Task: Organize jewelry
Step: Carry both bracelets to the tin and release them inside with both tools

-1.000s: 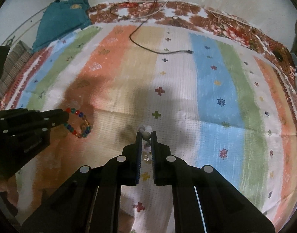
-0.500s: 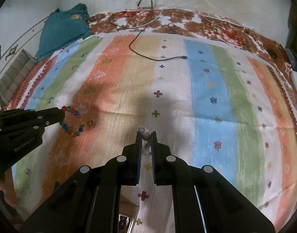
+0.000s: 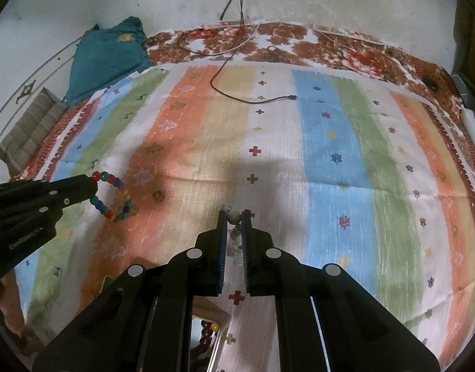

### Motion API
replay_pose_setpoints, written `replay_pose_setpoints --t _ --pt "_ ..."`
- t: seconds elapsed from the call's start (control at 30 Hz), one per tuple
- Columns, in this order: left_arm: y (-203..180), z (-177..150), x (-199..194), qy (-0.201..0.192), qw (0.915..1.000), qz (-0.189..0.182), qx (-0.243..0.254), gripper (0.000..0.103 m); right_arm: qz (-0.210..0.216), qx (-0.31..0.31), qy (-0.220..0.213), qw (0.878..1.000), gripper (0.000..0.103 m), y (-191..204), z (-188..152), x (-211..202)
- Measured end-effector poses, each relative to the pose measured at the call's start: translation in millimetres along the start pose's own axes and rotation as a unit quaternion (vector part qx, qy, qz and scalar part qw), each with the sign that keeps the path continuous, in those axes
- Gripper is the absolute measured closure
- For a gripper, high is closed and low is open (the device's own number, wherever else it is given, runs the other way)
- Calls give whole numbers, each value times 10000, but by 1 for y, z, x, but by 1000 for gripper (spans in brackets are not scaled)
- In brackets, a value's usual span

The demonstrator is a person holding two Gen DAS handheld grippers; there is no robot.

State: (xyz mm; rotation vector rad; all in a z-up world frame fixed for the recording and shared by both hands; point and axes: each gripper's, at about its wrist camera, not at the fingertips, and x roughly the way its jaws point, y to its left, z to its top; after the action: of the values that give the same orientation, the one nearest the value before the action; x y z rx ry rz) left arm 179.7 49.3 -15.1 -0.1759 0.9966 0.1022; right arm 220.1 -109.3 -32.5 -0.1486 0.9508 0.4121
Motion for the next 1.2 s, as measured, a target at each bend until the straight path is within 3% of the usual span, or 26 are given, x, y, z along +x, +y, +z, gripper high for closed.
replay_pose_setpoints --t 0.67,1.2 --pt "-22 -30 -44 -300 9989 -216 277 94 145 -163 -331 9992 93 16 -20 -43" --pt "-28 -54 -58 -341 9985 -240 359 94 163 -378 -467 9981 93 28 -46 -68"
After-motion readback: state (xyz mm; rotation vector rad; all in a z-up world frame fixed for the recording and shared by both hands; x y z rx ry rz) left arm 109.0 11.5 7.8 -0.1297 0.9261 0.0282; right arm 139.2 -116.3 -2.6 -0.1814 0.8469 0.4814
